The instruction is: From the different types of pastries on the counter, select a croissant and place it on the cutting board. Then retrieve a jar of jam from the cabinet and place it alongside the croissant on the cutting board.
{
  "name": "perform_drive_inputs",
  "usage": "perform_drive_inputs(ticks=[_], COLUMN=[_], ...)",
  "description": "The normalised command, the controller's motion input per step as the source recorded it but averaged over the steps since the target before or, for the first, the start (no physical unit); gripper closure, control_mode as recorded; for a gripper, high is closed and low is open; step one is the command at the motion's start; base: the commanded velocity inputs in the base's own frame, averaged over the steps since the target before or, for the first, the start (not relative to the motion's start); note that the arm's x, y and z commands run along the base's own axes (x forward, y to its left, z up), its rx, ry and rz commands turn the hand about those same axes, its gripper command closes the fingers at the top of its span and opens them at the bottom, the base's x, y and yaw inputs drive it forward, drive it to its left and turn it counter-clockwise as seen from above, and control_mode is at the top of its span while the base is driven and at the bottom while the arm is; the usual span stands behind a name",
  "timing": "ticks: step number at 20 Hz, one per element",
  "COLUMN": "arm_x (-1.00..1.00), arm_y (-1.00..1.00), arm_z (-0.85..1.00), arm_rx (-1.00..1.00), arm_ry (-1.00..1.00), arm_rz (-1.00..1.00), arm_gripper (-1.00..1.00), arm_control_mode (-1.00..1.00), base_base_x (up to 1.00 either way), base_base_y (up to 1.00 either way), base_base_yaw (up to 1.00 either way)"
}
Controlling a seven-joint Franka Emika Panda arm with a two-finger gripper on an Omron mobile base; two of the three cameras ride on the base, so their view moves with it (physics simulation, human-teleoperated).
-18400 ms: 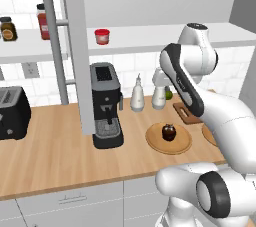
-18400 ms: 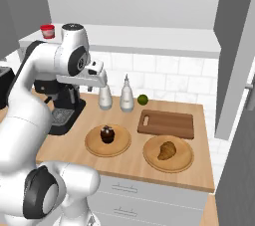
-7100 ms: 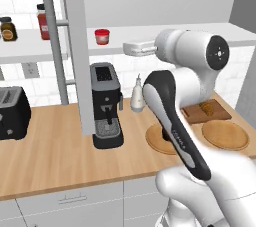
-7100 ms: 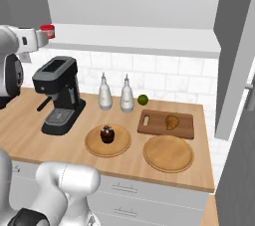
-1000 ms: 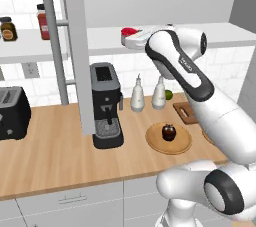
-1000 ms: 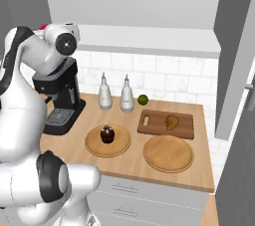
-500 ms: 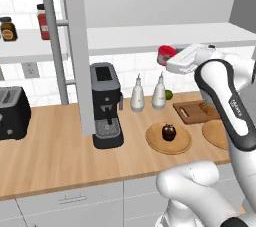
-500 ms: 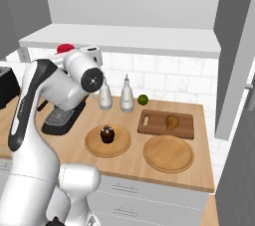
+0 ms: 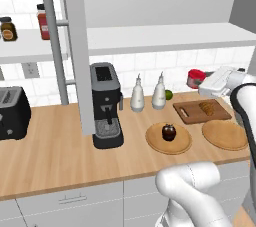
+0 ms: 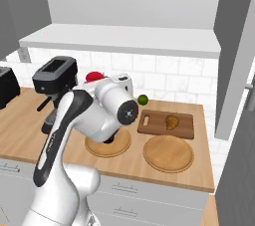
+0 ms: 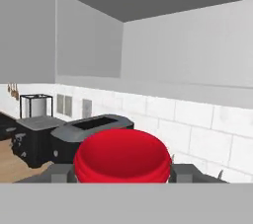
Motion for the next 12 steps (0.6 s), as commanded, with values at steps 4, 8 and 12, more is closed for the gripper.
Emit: perform_drive_inputs(ticks=[4,8,12], arm_x=[0.24,0.46,0.61], arm_y=[-0.94,-0.79,-0.51], arm_z=[-0.35,-0.33,-0.47], arm_rx=[-0.01,0.0,0.0], arm_ry=[0.14,0.13,0.08], arm_rz=[0.0,0.0,0.0], arm_gripper=[1.0,1.0,1.0], arm_control_mode=[-1.0,-1.0,-1.0], base_base_x=[0.0,0.0,0.0], base_base_y=[0.0,0.0,0.0], base_base_yaw=[0.0,0.0,0.0])
